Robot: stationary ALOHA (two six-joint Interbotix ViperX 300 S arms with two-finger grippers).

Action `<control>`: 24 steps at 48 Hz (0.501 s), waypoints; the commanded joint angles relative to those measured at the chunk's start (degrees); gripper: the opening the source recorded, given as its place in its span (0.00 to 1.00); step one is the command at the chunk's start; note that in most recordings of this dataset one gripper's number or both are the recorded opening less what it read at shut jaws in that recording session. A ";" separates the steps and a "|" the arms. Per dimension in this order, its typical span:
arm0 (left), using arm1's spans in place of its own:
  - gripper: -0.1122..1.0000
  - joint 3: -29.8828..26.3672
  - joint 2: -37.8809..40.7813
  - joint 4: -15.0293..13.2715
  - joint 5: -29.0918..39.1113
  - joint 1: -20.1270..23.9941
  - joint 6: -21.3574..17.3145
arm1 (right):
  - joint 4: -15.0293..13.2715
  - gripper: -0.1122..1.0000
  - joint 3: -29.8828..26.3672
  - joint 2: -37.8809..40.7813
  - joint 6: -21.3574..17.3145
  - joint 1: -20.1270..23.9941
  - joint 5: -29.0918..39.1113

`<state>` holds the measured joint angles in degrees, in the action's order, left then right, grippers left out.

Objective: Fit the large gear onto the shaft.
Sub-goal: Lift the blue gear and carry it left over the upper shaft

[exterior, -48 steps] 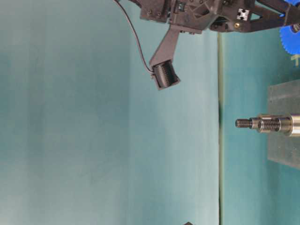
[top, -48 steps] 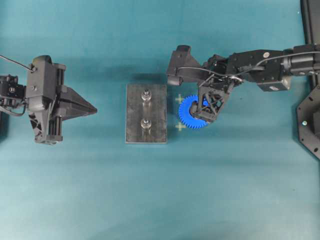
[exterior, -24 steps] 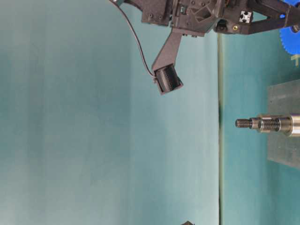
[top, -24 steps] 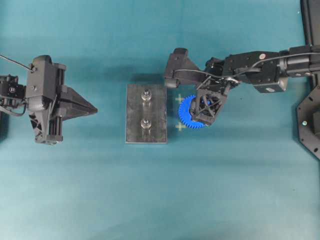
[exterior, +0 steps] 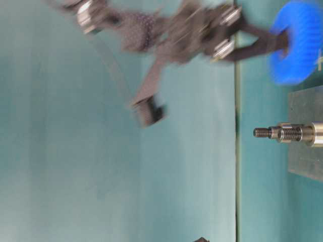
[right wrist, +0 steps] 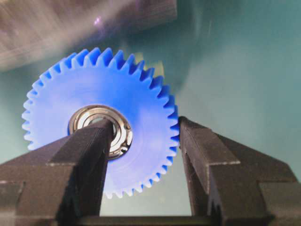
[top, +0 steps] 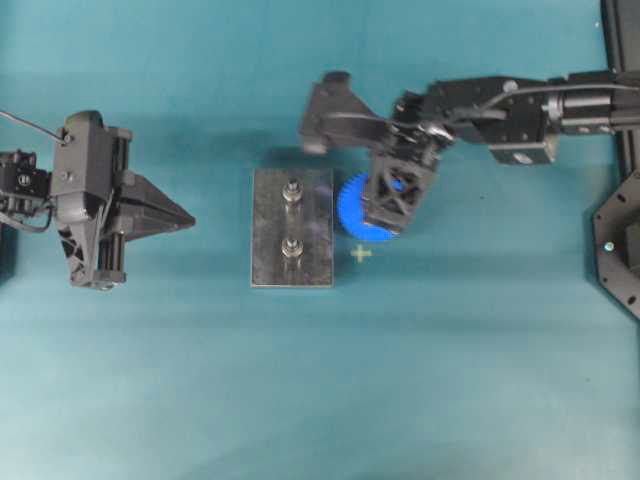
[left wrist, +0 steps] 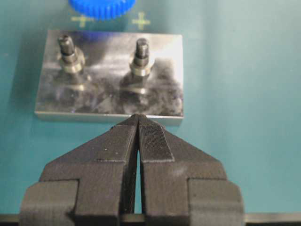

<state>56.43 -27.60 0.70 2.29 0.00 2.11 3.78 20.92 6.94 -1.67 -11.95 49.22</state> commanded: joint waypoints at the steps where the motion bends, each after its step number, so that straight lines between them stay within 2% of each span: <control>1: 0.10 -0.44 -0.26 0.18 -0.53 -0.09 0.09 | 0.00 0.53 -4.83 -0.88 0.18 -0.26 1.32; 24: 0.10 0.00 -0.26 0.18 -0.53 -0.18 0.26 | 0.09 0.53 -18.90 6.15 0.88 -0.44 8.53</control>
<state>56.95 -27.60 0.79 2.29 -0.09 2.29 3.69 5.19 13.62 -1.58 -12.30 57.30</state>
